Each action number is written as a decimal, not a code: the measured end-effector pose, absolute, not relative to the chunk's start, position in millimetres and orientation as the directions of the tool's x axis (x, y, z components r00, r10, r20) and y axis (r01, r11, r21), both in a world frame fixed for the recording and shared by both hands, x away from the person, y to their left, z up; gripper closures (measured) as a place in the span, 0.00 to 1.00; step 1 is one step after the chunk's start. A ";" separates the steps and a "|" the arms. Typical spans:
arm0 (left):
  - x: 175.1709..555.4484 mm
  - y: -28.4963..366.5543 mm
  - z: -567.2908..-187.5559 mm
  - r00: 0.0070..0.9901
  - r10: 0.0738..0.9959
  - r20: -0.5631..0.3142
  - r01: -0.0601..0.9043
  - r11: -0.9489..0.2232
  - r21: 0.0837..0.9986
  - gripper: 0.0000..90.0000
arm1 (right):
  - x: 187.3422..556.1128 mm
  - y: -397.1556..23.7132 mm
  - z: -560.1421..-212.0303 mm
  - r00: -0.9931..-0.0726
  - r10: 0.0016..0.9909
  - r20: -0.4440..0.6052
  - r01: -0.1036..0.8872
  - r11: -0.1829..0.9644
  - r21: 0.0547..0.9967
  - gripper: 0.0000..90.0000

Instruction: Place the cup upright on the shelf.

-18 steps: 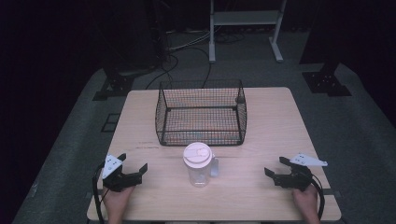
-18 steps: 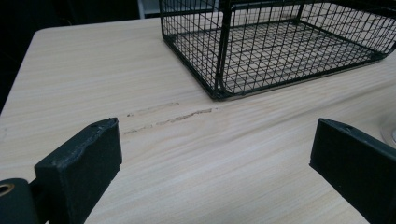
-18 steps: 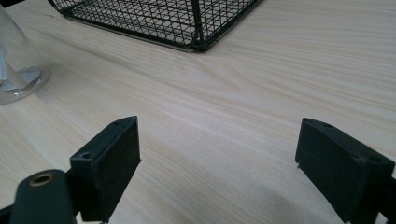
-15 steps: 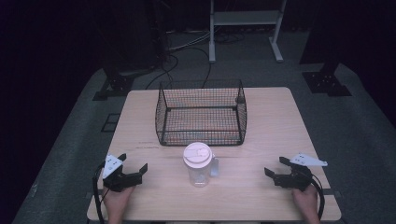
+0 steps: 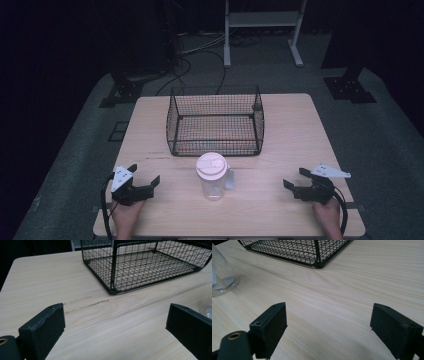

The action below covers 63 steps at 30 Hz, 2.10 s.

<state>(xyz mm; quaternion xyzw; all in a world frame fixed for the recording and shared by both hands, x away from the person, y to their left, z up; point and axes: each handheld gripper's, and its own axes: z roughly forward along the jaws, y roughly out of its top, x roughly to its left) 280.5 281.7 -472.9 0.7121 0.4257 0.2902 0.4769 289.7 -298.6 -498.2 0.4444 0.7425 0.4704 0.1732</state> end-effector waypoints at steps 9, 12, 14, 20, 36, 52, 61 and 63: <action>275.6 273.5 -468.4 0.507 0.861 0.034 0.297 -0.211 0.931 0.01 | 289.5 -297.4 -498.3 -0.545 0.824 0.155 0.500 0.170 0.849 0.14; 273.3 269.5 -466.3 0.528 0.849 0.032 0.279 -0.209 0.937 0.01 | 289.5 -297.4 -498.3 -0.544 0.825 0.155 0.500 0.171 0.849 0.14; 272.2 265.6 -464.6 0.540 0.841 0.040 0.274 -0.220 0.936 0.01 | 289.5 -297.5 -498.3 -0.543 0.825 0.154 0.500 0.171 0.849 0.14; 269.3 255.5 -457.1 0.590 0.807 0.028 0.245 -0.212 0.946 0.01 | 289.8 -296.7 -498.5 -0.545 0.825 0.150 0.500 0.176 0.848 0.14; 267.8 233.2 -427.3 0.708 0.703 0.065 0.212 -0.299 0.931 0.01 | 289.7 -296.1 -498.5 -0.549 0.823 0.145 0.498 0.183 0.848 0.14; 260.4 214.6 -395.6 0.799 0.598 0.065 0.167 -0.324 0.931 0.01 | 289.9 -296.9 -498.6 -0.549 0.822 0.153 0.501 0.176 0.847 0.14; 259.7 204.7 -386.3 0.839 0.543 0.036 0.165 -0.318 0.934 0.00 | 289.3 -297.8 -498.1 -0.551 0.820 0.157 0.498 0.172 0.850 0.14; 260.2 202.4 -384.8 0.844 0.536 0.033 0.169 -0.323 0.931 0.00 | 289.1 -297.9 -498.1 -0.552 0.818 0.158 0.496 0.171 0.851 0.14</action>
